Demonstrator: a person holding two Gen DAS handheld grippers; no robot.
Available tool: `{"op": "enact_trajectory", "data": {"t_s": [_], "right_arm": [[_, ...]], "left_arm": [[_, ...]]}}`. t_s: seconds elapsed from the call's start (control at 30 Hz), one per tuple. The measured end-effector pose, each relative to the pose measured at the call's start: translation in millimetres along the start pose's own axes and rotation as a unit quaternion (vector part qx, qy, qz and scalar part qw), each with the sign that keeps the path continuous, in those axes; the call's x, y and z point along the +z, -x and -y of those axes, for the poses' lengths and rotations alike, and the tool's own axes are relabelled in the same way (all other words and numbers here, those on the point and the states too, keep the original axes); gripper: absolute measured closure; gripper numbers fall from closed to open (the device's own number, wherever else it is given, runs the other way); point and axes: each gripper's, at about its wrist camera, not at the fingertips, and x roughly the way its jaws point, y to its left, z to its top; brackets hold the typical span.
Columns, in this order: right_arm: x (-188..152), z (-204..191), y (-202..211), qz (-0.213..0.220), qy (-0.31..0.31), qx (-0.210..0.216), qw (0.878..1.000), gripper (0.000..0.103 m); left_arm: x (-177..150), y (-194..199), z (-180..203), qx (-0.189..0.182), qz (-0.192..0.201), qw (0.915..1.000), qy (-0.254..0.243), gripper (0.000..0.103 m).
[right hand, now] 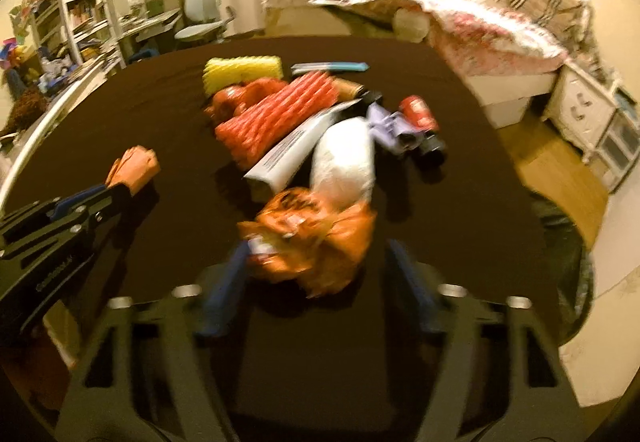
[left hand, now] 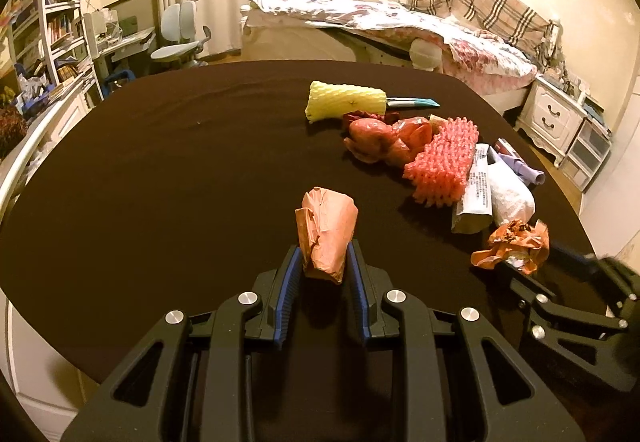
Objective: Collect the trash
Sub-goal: 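Grasp the orange crumpled plastic bag with the right tool while the left tool holds its paper, then carry both held orange items over the black trash bin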
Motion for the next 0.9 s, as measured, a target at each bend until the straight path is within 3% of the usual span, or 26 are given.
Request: {"op": "enact_trajectory", "data": {"t_s": [0.43, 0.63, 0.9], "right_arm": [[-1, 9, 31, 0.036, -0.004, 0.003, 0.999, 0.05], [8, 45, 51, 0.066, -0.048, -0.02, 0.996, 0.05], [13, 113, 67, 0.095, -0.098, -0.091, 0.986, 0.05]], "left_arm": [[3, 13, 16, -0.015, 0.019, 0.9997, -0.005, 0.076], [15, 19, 40, -0.04, 0.041, 0.998, -0.024, 0.076], [41, 15, 98, -0.095, 0.054, 0.992, -0.063, 0.076]]}}
